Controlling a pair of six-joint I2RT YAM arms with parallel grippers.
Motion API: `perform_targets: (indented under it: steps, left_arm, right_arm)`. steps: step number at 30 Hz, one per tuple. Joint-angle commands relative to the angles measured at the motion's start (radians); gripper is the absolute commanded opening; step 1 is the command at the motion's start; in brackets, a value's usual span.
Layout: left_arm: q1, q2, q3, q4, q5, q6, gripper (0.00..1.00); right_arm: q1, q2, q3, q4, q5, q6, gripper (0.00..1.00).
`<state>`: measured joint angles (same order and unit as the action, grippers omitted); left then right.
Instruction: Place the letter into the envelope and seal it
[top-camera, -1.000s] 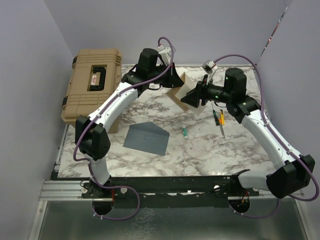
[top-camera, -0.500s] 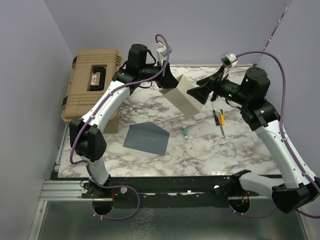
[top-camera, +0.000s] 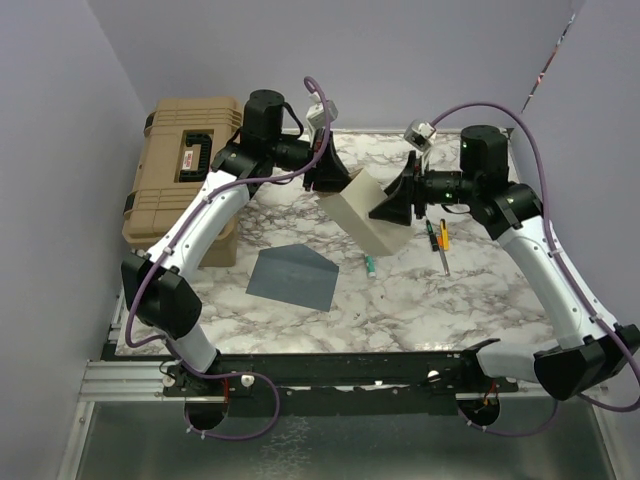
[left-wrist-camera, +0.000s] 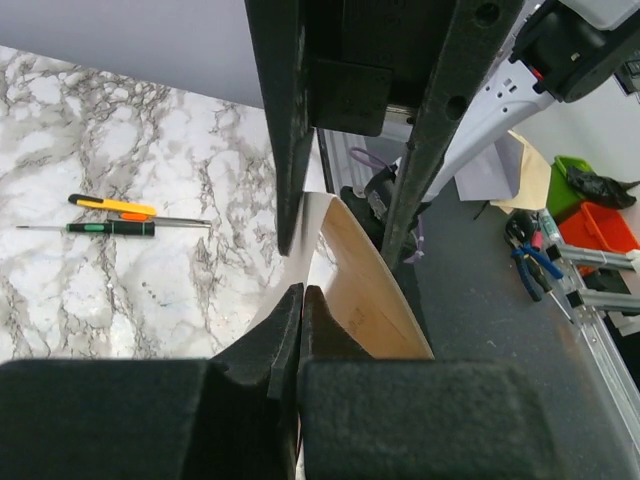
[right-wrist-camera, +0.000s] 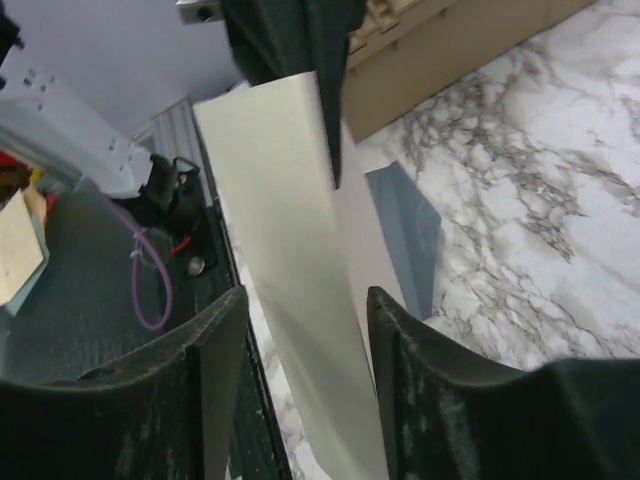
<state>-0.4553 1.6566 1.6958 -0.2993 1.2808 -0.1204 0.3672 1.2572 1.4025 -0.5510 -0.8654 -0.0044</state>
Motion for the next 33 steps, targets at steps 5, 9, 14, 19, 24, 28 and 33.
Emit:
perform_targets:
  steps: [5, 9, 14, 19, 24, 28, 33]
  left_arm:
    - [0.013, -0.033, -0.032, 0.010, 0.073, 0.052, 0.00]
    - [0.018, -0.043, -0.045, 0.011, 0.057, 0.054, 0.00]
    - [0.038, -0.063, -0.050, 0.008, -0.086, 0.026, 0.36]
    - [0.094, -0.100, -0.090, 0.008, -0.534, -0.046, 0.82]
    - [0.152, -0.119, -0.107, -0.020, -1.050, -0.190, 0.89]
    - [0.151, -0.128, -0.110, 0.034, -0.867, -0.272, 0.96]
    - [0.092, -0.126, -0.193, 0.307, -0.601, -0.511, 0.99]
  right_arm:
    - [0.001, 0.027, 0.015, -0.108, -0.244, -0.041, 0.28]
    - [0.001, 0.022, 0.002, -0.087, -0.244, -0.022, 0.04]
    - [0.001, 0.018, -0.026, -0.020, -0.089, 0.044, 0.00]
    - [0.001, 0.020, -0.050, 0.011, 0.235, 0.075, 0.00]
    - [0.001, 0.010, -0.076, 0.059, 0.545, 0.127, 0.00]
    - [0.001, 0.004, -0.081, 0.121, 0.654, 0.213, 0.00]
    - [0.001, -0.004, -0.095, 0.274, 0.477, 0.351, 0.00]
